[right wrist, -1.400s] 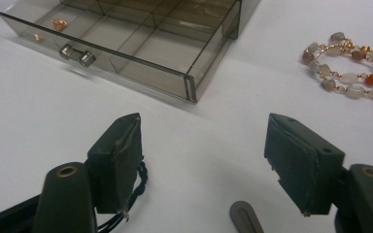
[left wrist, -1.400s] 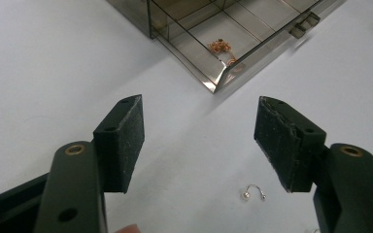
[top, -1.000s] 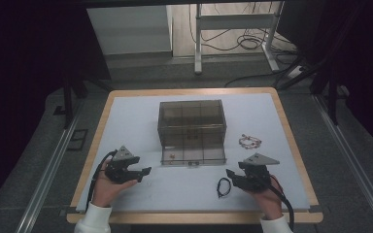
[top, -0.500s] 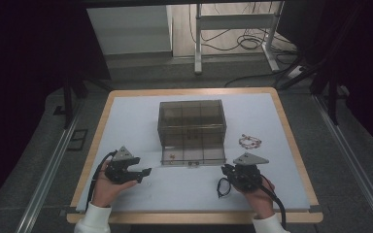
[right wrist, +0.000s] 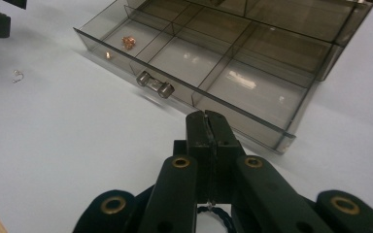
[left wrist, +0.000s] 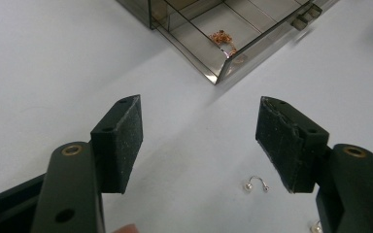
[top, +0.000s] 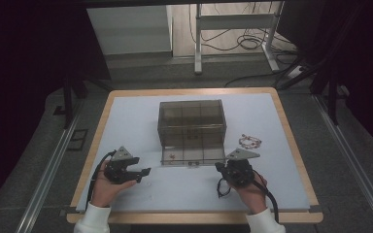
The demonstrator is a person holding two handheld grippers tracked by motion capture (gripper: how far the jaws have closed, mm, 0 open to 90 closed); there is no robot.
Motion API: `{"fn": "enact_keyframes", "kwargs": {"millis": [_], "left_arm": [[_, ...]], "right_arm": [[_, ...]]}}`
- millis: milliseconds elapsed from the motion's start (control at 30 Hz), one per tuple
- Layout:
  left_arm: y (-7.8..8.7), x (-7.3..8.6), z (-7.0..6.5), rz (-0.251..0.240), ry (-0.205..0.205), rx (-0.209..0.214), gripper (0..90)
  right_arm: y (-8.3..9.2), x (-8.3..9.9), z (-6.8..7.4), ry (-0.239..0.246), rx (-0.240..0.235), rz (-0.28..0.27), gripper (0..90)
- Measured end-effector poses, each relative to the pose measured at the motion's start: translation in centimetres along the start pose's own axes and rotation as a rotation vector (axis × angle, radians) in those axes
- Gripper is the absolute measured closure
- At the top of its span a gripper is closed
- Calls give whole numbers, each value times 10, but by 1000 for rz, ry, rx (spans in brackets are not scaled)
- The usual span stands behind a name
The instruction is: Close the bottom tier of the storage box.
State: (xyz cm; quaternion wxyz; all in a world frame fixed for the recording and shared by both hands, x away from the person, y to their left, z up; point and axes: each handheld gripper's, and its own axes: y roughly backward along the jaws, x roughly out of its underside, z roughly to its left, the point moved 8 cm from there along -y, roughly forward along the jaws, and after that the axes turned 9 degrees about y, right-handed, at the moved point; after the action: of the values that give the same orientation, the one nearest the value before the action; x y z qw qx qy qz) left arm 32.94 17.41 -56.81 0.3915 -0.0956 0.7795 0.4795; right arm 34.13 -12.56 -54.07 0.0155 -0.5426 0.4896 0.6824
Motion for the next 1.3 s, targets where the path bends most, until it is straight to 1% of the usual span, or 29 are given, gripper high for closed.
{"fn": "enact_keyframes", "kwargs": {"millis": [167, 367, 500, 700, 1000, 1300], "left_arm": [[0, 0, 0, 1, 1, 2, 344], [0, 0, 0, 2, -5, 2, 342], [0, 1, 0, 2, -4, 2, 342], [-1, 1, 0, 5, -4, 3, 340], [0, 2, 0, 5, -6, 2, 338], [1, 2, 1, 2, 2, 2, 336]], "right_arm": [[-6, -3, 4, -2, -16, 12, 896], [-11, -6, 7, 2, -23, 20, 896], [-16, -8, 9, 7, -27, 35, 896], [-27, -10, 13, 19, -39, 60, 896], [-41, -8, 15, 18, -55, 93, 896], [-58, -7, 17, 17, -54, 132, 896]]}}
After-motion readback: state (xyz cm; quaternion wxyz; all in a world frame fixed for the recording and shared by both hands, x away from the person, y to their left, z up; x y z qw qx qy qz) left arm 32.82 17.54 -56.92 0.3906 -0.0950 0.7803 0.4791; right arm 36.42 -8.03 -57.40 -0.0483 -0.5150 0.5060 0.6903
